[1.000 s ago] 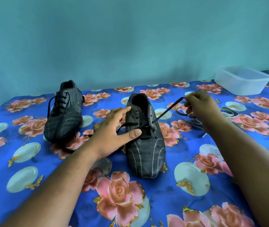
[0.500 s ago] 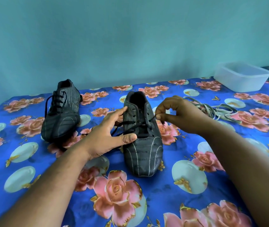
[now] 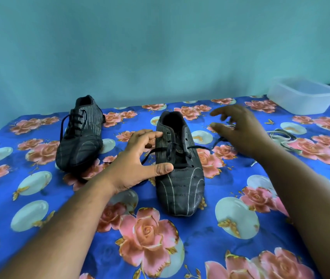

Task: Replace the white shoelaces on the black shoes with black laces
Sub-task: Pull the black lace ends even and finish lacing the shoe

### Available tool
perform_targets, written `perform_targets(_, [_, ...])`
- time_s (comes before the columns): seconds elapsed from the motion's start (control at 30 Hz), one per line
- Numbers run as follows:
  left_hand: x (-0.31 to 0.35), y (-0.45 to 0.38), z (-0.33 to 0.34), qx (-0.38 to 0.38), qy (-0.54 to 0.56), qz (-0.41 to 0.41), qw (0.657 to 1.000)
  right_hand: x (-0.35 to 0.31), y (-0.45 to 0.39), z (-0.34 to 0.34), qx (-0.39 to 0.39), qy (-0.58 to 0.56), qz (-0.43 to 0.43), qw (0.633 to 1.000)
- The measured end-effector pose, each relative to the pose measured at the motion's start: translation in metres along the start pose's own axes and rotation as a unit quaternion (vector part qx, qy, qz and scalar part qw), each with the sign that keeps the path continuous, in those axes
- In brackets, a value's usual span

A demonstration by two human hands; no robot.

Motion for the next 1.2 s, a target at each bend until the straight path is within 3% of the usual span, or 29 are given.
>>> perform_targets(0.1, [0.004,0.0,-0.001,0.012,-0.006,0.022,1.0,-0.036,0.009,0.024,-0.114,0.0,-0.133,0.984])
perform_targets(0.17, [0.005,0.0,0.0,0.015,-0.003,0.024,1.0,-0.041,0.011,0.032,-0.143,0.0,-0.149,0.978])
perform_targets(0.5, [0.006,-0.001,-0.001,0.015,-0.007,0.026,1.0,-0.043,0.014,0.031,-0.156,-0.016,-0.148,0.977])
perform_targets(0.7, [0.006,0.0,-0.001,0.015,-0.003,0.025,1.0,-0.027,0.006,0.016,-0.073,0.032,-0.149,0.986])
perform_targets(0.87, [0.007,0.0,-0.001,0.018,0.008,0.029,0.999,0.001,0.0,0.005,-0.01,0.062,-0.051,0.997])
perform_targets(1.03, [0.012,0.0,-0.001,0.023,0.017,0.046,0.999,-0.018,0.003,0.009,-0.042,-0.003,-0.093,0.995])
perform_targets(1.2, [0.014,-0.002,-0.004,0.097,-0.056,0.037,0.993,-0.046,0.013,0.03,-0.132,-0.01,-0.182,0.974])
Point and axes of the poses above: each hand's wrist, its own y-axis away from the middle knuckle, its own z-axis out of the palm, x = y × z, the point moved 7 cm from there along -y, towards the middle knuckle, and after that the axes turned 10 degrees about -x, right-handed, at the moved point
